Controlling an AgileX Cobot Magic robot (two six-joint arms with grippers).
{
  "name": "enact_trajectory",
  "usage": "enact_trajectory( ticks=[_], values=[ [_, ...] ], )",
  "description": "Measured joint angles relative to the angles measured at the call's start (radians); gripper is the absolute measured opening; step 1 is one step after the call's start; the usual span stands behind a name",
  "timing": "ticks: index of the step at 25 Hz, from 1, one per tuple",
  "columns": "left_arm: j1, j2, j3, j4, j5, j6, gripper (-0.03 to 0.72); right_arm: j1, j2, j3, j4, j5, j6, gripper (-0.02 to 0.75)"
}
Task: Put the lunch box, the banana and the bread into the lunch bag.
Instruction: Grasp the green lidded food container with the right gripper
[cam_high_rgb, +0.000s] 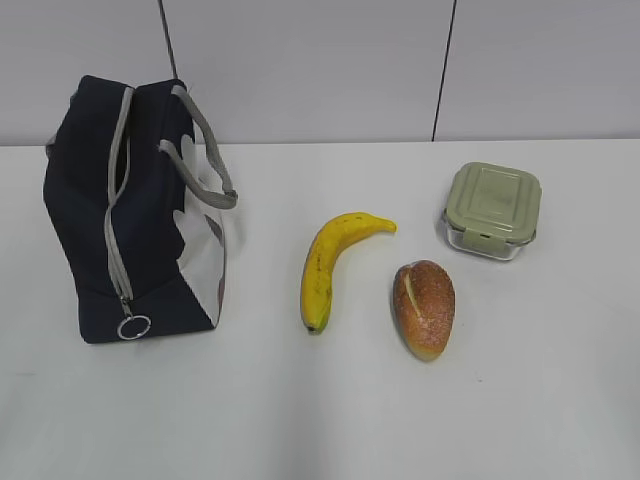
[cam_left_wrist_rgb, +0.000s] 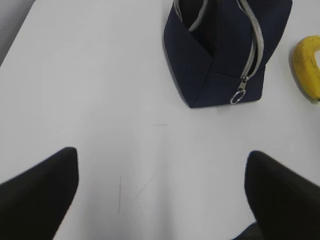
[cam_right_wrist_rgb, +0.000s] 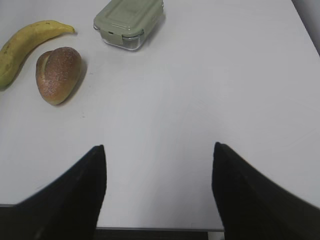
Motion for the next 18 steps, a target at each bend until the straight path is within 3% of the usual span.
enact_trajectory(
  ticks=[18],
  values=[
    [0.0,0.0,0.0,-0.003,-0.001,0.0,0.638,0.0,0.0,0.0,0.0,0.0,0.0,0.491]
  ],
)
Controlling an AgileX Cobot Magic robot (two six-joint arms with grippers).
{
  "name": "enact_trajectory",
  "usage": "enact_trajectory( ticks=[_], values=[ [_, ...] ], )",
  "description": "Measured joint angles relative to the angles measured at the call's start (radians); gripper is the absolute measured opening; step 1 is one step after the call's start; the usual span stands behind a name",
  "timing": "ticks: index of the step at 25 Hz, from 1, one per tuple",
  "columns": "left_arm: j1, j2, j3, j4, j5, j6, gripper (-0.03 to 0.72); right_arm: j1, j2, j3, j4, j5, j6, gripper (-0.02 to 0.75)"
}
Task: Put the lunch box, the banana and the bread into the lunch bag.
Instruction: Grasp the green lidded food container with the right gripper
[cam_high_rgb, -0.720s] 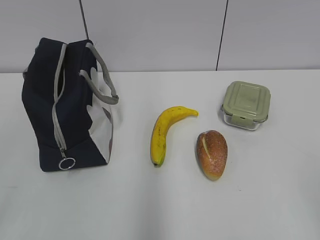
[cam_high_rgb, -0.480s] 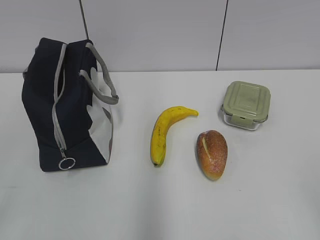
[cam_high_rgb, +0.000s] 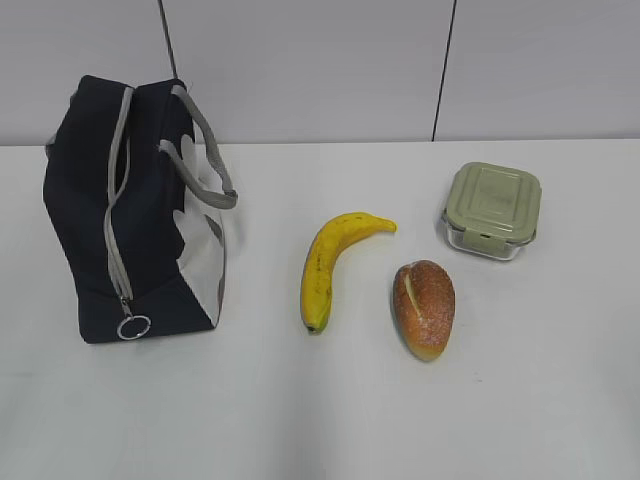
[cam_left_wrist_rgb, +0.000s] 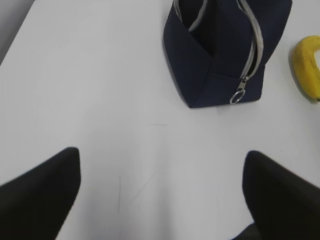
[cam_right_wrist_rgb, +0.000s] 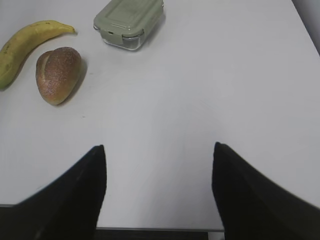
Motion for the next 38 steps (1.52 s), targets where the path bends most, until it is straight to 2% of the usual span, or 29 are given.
enact_trajectory(
  ticks=[7,18,24,30,38],
  values=[
    [0.0,0.116,-0.108,-0.027,-0.015,0.0,0.61,0.0,0.0,0.0,0.0,0.0,0.0,0.491],
    [0.0,0.647,-0.378,-0.222,-0.09,0.0,0.591,0.0,0.0,0.0,0.0,0.0,0.0,0.491],
    [0.0,0.95,-0.577,-0.284,-0.097,0.0,0.557,0.0,0.0,0.0,0.0,0.0,0.0,0.491],
    [0.0,1.223,-0.765,-0.294,-0.077,0.0,0.524,0.0,0.0,0.0,0.0,0.0,0.0,0.491],
    [0.0,1.516,-0.946,-0.295,-0.059,0.0,0.461,0.0,0.0,0.0,0.0,0.0,0.0,0.491]
  ],
)
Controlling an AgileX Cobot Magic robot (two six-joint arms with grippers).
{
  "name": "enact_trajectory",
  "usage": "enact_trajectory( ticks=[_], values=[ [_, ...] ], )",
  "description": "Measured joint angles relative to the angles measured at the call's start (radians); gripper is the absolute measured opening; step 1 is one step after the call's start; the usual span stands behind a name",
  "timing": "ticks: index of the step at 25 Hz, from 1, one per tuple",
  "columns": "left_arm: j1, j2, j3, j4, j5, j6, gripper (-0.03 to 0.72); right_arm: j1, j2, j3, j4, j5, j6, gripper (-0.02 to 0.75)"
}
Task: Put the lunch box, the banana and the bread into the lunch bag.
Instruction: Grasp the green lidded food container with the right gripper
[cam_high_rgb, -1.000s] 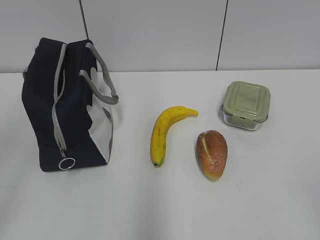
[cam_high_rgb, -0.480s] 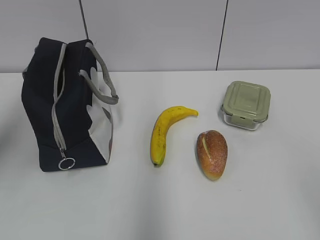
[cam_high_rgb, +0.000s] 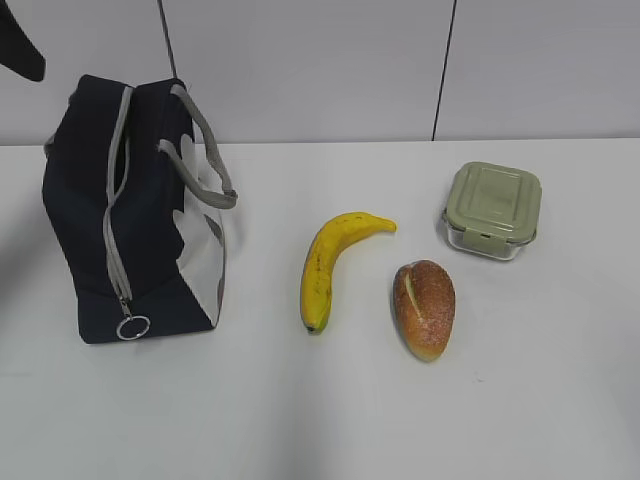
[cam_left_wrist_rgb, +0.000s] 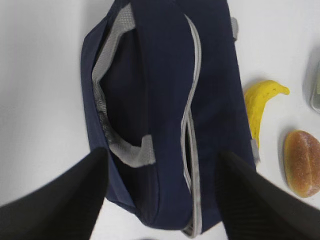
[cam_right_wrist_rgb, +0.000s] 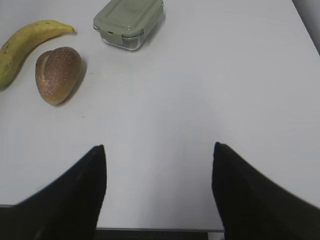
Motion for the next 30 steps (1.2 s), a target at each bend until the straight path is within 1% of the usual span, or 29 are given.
enact_trajectory(
  ticks=[5,11,14,19,24,26,30],
  values=[
    [0.0,0.125,-0.072,0.001,0.025,0.0,0.407,0.0,0.0,0.0,0.0,0.0,0.0,0.491],
    [0.0,0.177,-0.079,0.001,0.008,0.0,0.322,0.0,0.0,0.0,0.0,0.0,0.0,0.491],
    [0.0,0.19,-0.08,-0.006,-0.001,0.008,0.303,0.0,0.0,0.0,0.0,0.0,0.0,0.491],
    [0.0,0.223,-0.083,-0.068,-0.008,0.06,0.298,0.0,0.0,0.0,0.0,0.0,0.0,0.491],
    [0.0,0.23,-0.083,-0.071,-0.031,0.067,0.296,0.0,0.0,0.0,0.0,0.0,0.0,0.491],
    [0.0,0.234,-0.086,-0.071,-0.032,0.067,0.276,0.0,0.0,0.0,0.0,0.0,0.0,0.491],
    [0.0,0.234,-0.086,-0.071,-0.032,0.067,0.208,0.0,0.0,0.0,0.0,0.0,0.0,0.491]
  ],
)
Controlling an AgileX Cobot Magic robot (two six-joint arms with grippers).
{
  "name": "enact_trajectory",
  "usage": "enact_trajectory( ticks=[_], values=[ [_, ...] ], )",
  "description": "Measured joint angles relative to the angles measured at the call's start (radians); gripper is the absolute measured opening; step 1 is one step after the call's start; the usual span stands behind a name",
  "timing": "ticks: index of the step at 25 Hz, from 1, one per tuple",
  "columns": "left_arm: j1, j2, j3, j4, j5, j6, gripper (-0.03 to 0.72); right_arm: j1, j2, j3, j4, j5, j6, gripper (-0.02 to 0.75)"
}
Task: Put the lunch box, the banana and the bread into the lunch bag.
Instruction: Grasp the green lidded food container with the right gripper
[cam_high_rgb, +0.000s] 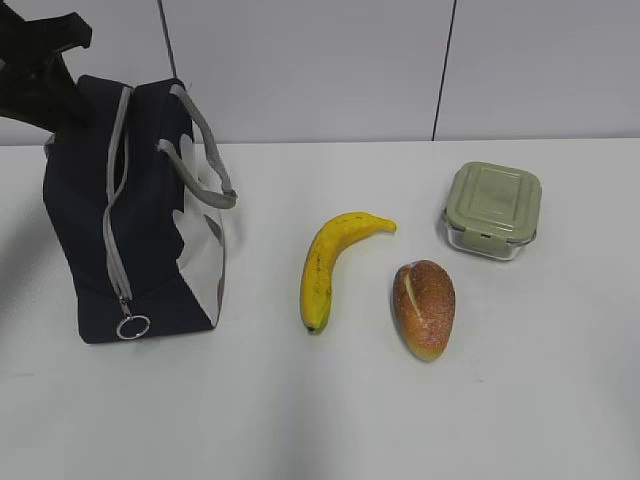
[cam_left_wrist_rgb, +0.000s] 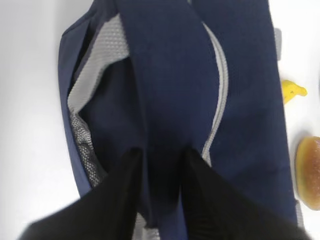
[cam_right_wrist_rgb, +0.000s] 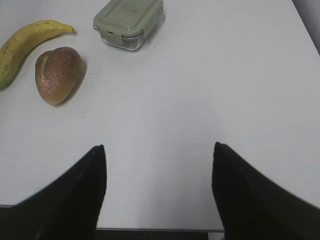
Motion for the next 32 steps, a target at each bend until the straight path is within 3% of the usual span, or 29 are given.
enact_trajectory(
  ticks=[4,8,16,27,32],
  values=[
    [0.0,0.0,0.0,0.0,0.0,0.0,0.139,0.0,0.0,0.0,0.0,0.0,0.0,0.491],
    [0.0,0.0,0.0,0.001,0.0,0.0,0.014,0.0,0.0,0.0,0.0,0.0,0.0,0.491],
    [-0.002,0.0,0.0,0.001,0.0,0.0,0.003,0.0,0.0,0.0,0.0,0.0,0.0,0.491],
    [-0.087,0.0,0.0,-0.048,0.005,0.079,0.003,0.0,0.0,0.0,0.0,0.0,0.0,0.491],
    [-0.093,0.0,0.0,-0.098,0.029,0.114,0.003,0.0,0.0,0.0,0.0,0.0,0.0,0.491]
  ],
)
